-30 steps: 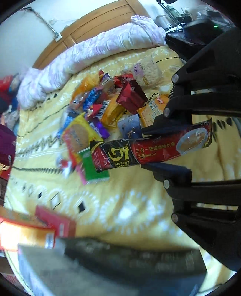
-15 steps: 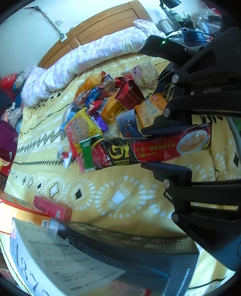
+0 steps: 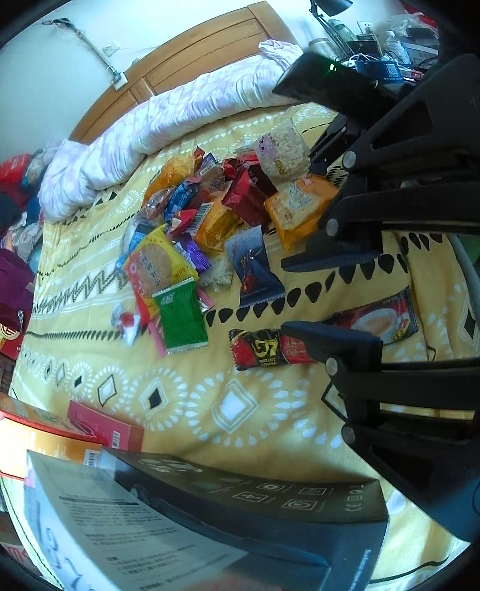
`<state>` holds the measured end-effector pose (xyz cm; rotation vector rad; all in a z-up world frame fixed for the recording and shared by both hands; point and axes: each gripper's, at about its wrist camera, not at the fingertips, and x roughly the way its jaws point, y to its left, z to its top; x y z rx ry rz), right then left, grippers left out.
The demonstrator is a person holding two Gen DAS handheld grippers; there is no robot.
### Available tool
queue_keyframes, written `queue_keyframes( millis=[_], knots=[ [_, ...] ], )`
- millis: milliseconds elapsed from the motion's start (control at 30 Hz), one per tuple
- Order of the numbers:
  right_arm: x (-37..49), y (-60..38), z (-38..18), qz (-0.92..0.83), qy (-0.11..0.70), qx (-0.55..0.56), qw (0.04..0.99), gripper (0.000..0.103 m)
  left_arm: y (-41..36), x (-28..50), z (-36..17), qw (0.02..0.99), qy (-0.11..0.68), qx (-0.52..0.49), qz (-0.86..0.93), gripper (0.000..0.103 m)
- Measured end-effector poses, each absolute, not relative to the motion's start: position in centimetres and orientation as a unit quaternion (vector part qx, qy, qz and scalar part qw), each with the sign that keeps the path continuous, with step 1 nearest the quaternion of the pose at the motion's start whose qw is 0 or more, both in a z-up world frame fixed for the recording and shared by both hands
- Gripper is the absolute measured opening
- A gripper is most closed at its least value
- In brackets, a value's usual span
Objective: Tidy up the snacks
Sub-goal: 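Carry both packets over the clear bowl and open both grippers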
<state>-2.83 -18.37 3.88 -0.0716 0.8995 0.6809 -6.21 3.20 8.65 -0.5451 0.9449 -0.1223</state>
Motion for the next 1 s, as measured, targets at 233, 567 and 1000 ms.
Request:
queue_keyframes(
  millis=[233,567,1000],
  knots=[
    [-4.0,-19.2,4.7,0.324,0.419,-0.026,0.848,0.078,3.4,-6.7,7.0,0.842,0.473,-0.257,-0.042,0.046],
    [-4.5,-19.4,3.7,0.328,0.433,-0.018,0.839,0.078,2.3,-6.3,4.2,0.848,0.486,-0.212,-0.023,0.048],
    [-4.8,-19.3,6.9,0.335,0.397,-0.020,0.854,0.078,1.6,-7.0,8.3,0.882,0.441,-0.161,-0.042,0.003]
  ],
)
